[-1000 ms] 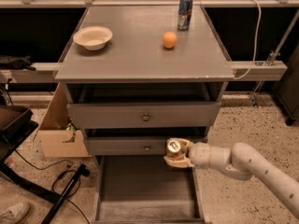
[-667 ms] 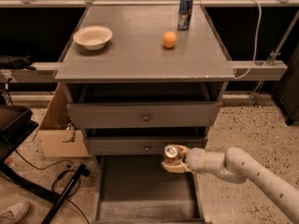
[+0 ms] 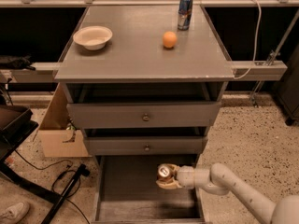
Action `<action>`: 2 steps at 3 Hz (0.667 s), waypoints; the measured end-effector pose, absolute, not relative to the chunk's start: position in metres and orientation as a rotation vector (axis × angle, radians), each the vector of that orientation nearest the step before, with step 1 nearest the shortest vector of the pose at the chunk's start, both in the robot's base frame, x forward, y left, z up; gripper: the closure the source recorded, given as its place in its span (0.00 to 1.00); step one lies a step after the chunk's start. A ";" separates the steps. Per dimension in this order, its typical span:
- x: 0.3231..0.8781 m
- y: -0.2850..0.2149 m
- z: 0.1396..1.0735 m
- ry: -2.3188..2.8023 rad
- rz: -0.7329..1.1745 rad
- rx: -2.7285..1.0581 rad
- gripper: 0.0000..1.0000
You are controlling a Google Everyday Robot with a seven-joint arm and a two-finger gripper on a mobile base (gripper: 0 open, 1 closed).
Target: Place orange can into bottom drawer
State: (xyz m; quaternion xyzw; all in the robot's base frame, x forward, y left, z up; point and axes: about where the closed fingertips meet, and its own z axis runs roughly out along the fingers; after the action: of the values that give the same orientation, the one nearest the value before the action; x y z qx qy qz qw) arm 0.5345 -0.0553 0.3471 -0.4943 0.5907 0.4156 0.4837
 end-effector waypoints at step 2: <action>0.530 -0.043 0.229 1.451 1.049 -1.231 1.00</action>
Offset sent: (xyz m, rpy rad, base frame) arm -0.0041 0.0088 -0.1665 -0.0311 0.0398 0.0247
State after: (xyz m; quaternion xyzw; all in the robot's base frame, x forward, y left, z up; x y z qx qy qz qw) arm 0.5302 -0.0429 0.2288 -0.5012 0.5910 0.4273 0.4658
